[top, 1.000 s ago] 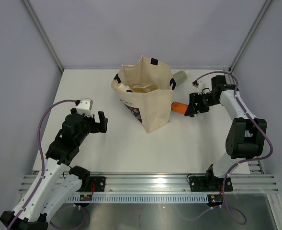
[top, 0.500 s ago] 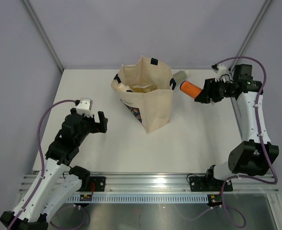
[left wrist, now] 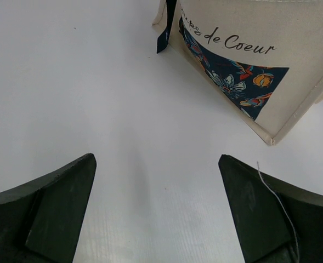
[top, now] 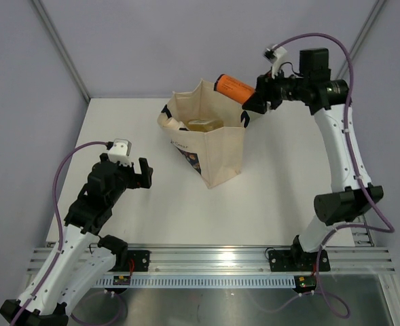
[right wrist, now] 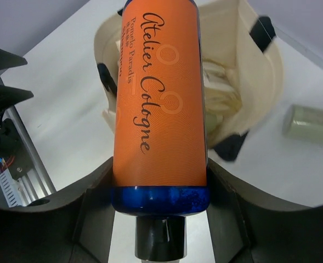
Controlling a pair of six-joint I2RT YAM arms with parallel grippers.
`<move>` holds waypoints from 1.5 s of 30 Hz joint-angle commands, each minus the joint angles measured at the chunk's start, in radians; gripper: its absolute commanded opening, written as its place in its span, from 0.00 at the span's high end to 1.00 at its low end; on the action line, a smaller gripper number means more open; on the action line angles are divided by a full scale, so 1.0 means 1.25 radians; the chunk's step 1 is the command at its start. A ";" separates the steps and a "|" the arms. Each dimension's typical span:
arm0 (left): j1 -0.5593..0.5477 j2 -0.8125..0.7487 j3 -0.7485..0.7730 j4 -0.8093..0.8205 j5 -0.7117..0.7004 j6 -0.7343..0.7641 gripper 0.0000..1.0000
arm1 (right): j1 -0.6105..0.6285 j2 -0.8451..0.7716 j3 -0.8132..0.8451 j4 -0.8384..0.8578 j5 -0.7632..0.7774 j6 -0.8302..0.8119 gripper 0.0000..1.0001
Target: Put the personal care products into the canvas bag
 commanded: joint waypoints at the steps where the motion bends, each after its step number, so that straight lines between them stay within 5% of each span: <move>1: 0.002 0.001 -0.001 0.041 0.005 0.003 0.01 | 0.067 0.127 0.167 0.045 0.075 0.021 1.00; 8: 0.002 0.001 0.000 0.042 -0.003 0.005 0.01 | 0.181 0.337 0.348 0.022 0.236 -0.060 0.99; 13: 0.002 0.006 0.000 0.044 0.002 0.009 0.01 | 0.208 0.413 0.380 0.042 0.310 -0.087 0.85; 14: 0.002 0.006 0.000 0.045 0.004 0.010 0.01 | 0.211 0.419 0.382 0.043 0.324 -0.091 0.76; 15: 0.002 0.008 0.000 0.045 0.006 0.011 0.01 | 0.212 0.420 0.381 0.043 0.329 -0.094 0.50; 20: 0.002 0.008 0.001 0.045 0.008 0.014 0.01 | 0.216 0.375 0.354 0.065 0.354 -0.086 0.01; 26: 0.002 0.003 0.001 0.044 0.011 0.014 0.01 | 0.212 0.286 0.335 0.120 0.397 -0.004 0.01; 34: 0.002 0.001 0.001 0.044 0.008 0.014 0.01 | 0.109 0.217 0.233 0.232 0.494 0.291 0.00; 45: 0.002 0.020 0.001 0.045 0.007 0.015 0.01 | 0.019 0.387 0.219 0.243 0.695 0.652 0.00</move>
